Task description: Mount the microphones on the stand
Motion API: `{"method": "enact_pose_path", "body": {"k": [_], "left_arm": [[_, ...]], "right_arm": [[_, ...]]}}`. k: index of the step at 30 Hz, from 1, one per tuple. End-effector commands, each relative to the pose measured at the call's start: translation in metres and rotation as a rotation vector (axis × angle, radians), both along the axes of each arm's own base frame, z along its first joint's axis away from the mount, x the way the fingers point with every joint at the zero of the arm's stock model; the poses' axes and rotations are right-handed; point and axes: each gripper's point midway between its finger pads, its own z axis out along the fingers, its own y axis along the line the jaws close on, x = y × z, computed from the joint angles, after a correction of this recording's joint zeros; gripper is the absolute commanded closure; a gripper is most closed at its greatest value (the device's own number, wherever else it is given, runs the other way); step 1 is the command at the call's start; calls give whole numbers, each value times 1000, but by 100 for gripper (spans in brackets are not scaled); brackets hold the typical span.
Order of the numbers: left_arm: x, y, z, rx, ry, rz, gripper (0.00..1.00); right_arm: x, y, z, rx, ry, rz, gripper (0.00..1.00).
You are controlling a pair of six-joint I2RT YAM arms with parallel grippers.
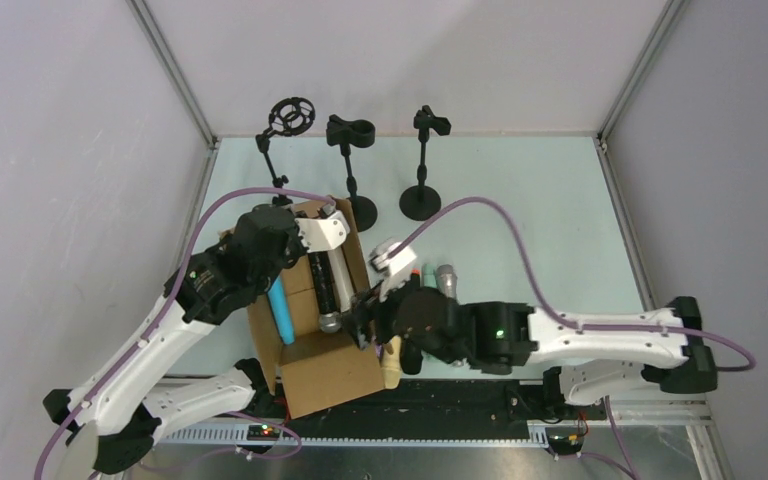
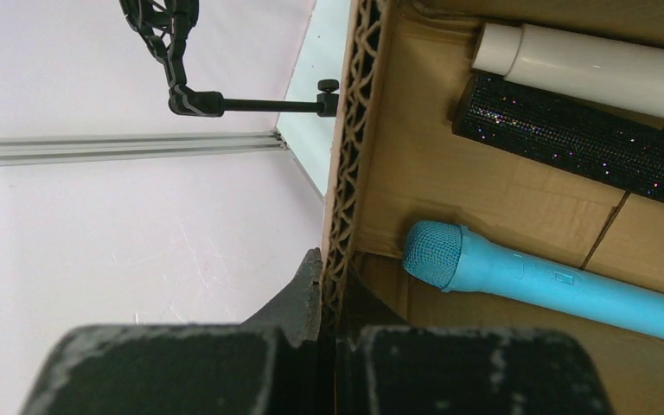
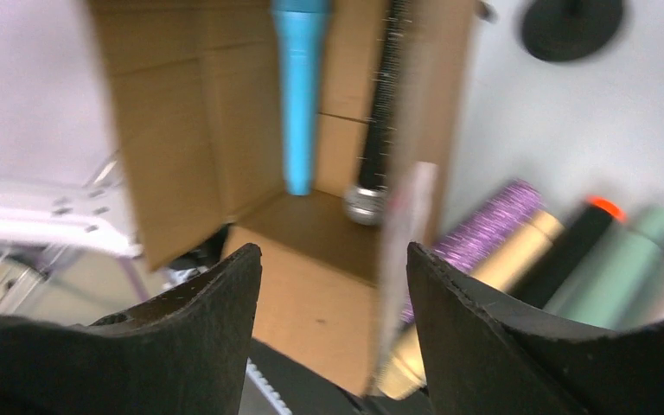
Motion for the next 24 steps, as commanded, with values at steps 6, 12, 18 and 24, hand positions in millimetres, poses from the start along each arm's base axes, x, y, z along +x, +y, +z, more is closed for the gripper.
{"method": "enact_pose_path", "body": {"k": [6, 12, 18, 24], "left_arm": [[1, 2, 30, -112, -105, 19, 100], [1, 2, 30, -119, -106, 18, 100], [0, 2, 28, -121, -102, 14, 100], [-1, 3, 27, -121, -102, 17, 100]], "right_arm": [[-18, 101, -21, 56, -182, 162, 37], [9, 143, -70, 46, -256, 104, 32], [50, 170, -97, 104, -241, 54, 33], [85, 192, -118, 69, -247, -11, 33]]}}
